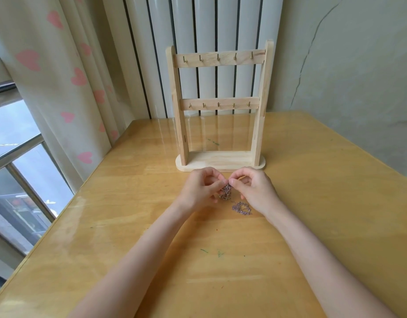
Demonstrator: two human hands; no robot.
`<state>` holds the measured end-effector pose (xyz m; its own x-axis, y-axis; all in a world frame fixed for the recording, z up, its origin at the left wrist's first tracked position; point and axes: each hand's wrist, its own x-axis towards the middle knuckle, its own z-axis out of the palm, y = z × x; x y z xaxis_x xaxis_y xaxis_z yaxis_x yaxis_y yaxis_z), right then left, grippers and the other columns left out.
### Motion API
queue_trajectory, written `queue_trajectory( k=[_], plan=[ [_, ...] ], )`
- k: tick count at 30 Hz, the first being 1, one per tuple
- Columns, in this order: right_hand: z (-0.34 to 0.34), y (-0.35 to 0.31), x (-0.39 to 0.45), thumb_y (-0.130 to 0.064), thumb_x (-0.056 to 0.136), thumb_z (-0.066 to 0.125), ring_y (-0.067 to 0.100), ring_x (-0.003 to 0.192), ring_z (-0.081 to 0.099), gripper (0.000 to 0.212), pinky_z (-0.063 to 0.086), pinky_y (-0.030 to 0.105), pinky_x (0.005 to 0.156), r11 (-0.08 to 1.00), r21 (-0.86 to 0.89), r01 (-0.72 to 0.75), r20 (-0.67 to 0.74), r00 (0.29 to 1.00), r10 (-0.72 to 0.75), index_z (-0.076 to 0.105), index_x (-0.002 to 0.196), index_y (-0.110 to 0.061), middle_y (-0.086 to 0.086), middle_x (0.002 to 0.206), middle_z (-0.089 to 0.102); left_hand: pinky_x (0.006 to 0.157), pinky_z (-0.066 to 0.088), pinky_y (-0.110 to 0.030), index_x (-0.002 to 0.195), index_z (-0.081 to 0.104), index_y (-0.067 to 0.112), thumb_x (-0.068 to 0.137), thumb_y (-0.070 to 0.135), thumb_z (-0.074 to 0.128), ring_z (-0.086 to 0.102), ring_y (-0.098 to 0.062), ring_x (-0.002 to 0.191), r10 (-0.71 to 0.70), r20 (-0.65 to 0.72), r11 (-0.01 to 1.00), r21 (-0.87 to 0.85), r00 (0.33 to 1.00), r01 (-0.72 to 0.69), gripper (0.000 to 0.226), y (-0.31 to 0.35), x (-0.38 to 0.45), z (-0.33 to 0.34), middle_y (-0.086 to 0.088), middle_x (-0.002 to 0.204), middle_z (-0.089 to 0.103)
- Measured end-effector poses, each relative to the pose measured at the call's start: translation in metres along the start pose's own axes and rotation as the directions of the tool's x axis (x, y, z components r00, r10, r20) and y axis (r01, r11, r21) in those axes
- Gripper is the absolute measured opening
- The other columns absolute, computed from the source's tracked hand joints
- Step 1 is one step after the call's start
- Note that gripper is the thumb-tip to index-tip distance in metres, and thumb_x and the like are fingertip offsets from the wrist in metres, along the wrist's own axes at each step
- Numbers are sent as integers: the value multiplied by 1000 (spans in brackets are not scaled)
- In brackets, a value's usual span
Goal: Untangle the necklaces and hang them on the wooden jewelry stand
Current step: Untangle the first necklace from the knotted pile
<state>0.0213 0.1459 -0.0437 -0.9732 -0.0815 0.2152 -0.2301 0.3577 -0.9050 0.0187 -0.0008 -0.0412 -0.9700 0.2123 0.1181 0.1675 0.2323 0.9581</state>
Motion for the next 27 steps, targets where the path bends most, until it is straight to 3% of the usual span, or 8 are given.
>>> queue_trajectory(
  k=[3, 7, 8, 10, 13, 18, 23, 27],
  plan=[
    [0, 2, 1, -10, 88, 58, 9, 63, 48, 7, 39, 20, 60, 999, -50, -2, 3, 1000, 2, 60, 82, -14, -10, 72, 55, 53, 48, -16, 78, 60, 13, 84, 3, 65, 54, 0, 53, 41, 22, 995, 87, 999, -42, 12, -1, 1, -2, 0, 68, 60],
    [2, 4, 1, -8, 88, 56, 10, 67, 50, 18, 40, 21, 64, 999, -36, 3, 29, 1000, -2, 55, 75, -20, -5, 73, 57, 68, 49, -31, 71, 62, 21, 81, 13, 70, 54, -12, 67, 66, 4, 962, 264, 998, -64, 15, -2, 1, -3, 5, 69, 60],
    [2, 3, 1, -7, 88, 57, 9, 66, 50, 20, 41, 19, 64, 1000, -11, 13, 24, 1000, -13, 55, 74, -21, -5, 73, 57, 66, 49, -29, 72, 62, 20, 82, 14, 68, 54, -11, 65, 45, 12, 979, 198, 999, -46, 14, -1, 0, -4, 5, 68, 60],
    [1, 1, 1, -6, 88, 57, 8, 66, 50, 19, 41, 14, 62, 998, 47, 42, 16, 999, -42, 55, 75, -21, -4, 73, 57, 61, 48, -19, 76, 60, 15, 87, 11, 61, 54, -6, 59, -60, 71, 992, -110, 996, 68, 12, 1, -3, -6, 5, 66, 57],
    [1, -2, 1, -4, 89, 56, 8, 62, 45, 18, 38, 15, 57, 986, 130, 105, 15, 994, -108, 52, 79, -19, -4, 69, 56, 54, 48, -15, 80, 58, 14, 90, 9, 55, 52, -5, 52, -215, 189, 858, -433, 958, 278, 12, 5, -5, -6, 4, 59, 57],
    [2, 2, 2, -5, 89, 54, 9, 57, 41, 20, 35, 18, 56, 984, 123, 127, -17, 992, -126, 48, 79, -21, -3, 67, 55, 56, 48, -14, 77, 60, 15, 90, 12, 56, 53, -5, 55, -199, 197, 896, -360, 960, 259, 15, 4, -5, -5, 2, 64, 61],
    [-6, 5, 4, -12, 84, 64, 2, 65, 48, 21, 38, 16, 61, 985, 37, 169, -180, 971, -160, 58, 70, -27, -13, 73, 59, 55, 50, -14, 75, 61, 12, 88, 14, 61, 58, -4, 53, -192, 17, 879, -442, 981, 180, 13, 0, -4, -10, -1, 66, 63],
    [-2, 3, 1, -9, 77, 73, 3, 62, 50, 10, 41, 17, 62, 980, 38, 198, -83, 978, -194, 70, 70, -16, -9, 74, 61, 58, 51, -15, 78, 63, 11, 89, 15, 60, 64, -5, 62, -181, -12, 885, -438, 983, 158, 12, 1, -4, -9, -1, 68, 67]
  ],
)
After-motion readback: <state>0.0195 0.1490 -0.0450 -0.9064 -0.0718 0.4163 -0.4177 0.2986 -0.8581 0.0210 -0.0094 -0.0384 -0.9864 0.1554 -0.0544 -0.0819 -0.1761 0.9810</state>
